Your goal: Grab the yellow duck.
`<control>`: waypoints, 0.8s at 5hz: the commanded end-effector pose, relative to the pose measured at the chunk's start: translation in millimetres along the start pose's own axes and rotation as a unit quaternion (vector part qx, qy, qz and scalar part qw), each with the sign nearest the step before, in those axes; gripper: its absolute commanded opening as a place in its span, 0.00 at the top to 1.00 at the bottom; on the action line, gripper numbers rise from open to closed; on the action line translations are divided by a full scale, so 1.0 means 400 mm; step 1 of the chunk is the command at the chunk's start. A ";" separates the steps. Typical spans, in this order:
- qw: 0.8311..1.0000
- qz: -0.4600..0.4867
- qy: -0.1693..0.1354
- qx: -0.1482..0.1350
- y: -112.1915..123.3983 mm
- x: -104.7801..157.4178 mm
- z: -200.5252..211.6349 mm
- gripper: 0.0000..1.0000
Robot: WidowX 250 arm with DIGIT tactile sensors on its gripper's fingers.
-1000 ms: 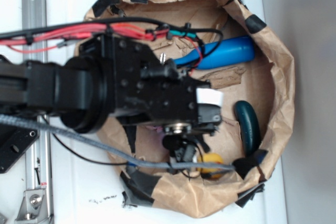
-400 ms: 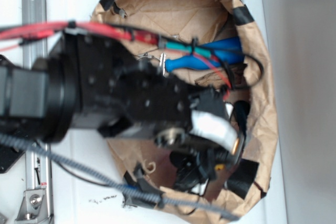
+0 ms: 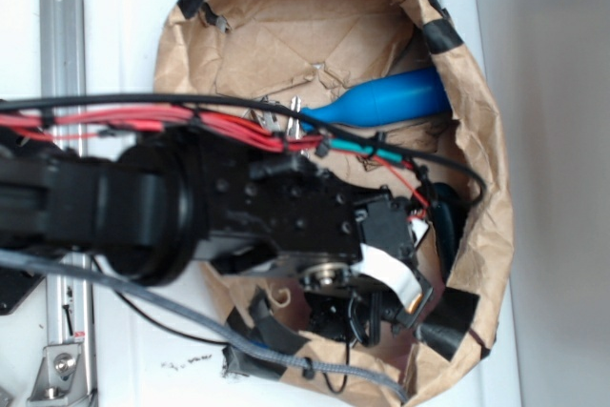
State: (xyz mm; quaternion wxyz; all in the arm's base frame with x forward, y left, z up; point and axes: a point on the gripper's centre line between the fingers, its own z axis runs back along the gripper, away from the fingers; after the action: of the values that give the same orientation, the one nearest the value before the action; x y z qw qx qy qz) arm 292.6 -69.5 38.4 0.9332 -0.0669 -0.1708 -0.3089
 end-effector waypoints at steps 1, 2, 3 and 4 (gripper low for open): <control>1.000 0.001 -0.005 0.014 0.000 -0.014 -0.028 1.00; 0.999 0.035 -0.001 0.026 0.031 -0.011 -0.026 1.00; 0.991 0.092 0.007 0.099 0.074 -0.023 0.067 1.00; 0.966 0.197 0.054 0.161 0.116 -0.094 0.236 1.00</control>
State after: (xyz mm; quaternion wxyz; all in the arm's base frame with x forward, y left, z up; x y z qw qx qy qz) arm 269.8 6.7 91.2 0.9862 0.0580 -0.1208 -0.0970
